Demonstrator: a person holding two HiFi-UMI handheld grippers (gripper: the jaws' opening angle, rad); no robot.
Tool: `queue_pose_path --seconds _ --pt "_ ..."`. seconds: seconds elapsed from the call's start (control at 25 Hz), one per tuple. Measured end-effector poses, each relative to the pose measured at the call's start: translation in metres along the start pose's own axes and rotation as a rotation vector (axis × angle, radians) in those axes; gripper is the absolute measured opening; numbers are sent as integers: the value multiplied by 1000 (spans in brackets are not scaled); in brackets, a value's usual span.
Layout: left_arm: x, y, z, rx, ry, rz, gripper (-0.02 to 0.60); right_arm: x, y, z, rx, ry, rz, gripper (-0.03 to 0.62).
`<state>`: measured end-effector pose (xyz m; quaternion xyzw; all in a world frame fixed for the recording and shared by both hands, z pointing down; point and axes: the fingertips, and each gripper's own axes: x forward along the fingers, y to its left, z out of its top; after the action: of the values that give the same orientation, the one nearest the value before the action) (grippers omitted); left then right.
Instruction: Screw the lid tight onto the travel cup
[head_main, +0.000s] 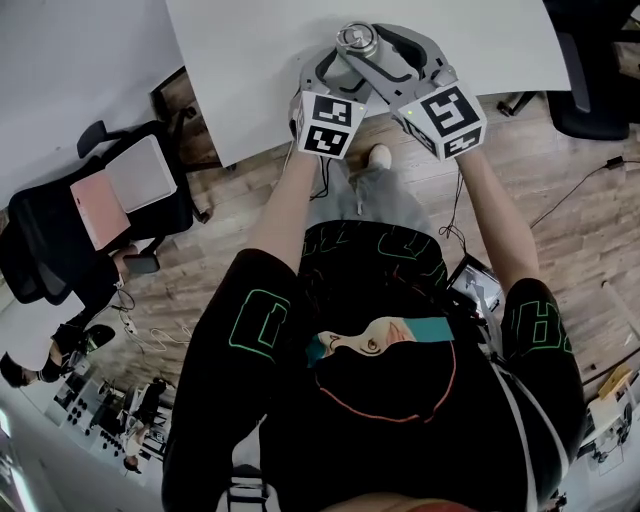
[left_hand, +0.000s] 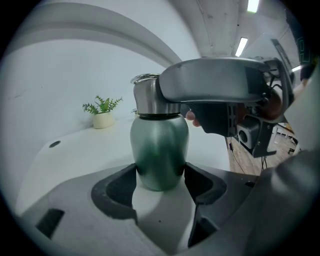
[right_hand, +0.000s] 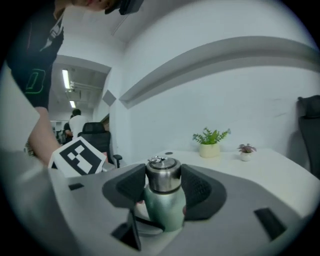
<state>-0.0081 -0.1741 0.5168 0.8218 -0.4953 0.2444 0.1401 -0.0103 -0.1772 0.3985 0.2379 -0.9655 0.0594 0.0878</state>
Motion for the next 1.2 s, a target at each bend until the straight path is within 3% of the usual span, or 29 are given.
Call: queue_pose_path --seconds 0.2,0.36,0.56,0.68,0.88,1.04,1.2 --pt "-1 1 0 1 6 2 311 1 1 0 18 -20 -210 227" --pt "0 1 0 2 8 4 311 1 1 -3 26 -17 -199 230" --pt "1 2 -4 -3 13 3 311 -1 -2 0 77 -25 36 242" --pt "1 2 -3 -1 14 3 311 -2 -1 5 8 10 197 281" --pt "0 0 -1 -4 19 -1 311 -5 6 3 -156 135 481 254" --pt "0 0 -1 -3 19 0 311 -3 2 -3 -227 256 603 232" --pt "-1 -1 0 -2 20 -1 311 -1 3 -12 -279 298 620 206"
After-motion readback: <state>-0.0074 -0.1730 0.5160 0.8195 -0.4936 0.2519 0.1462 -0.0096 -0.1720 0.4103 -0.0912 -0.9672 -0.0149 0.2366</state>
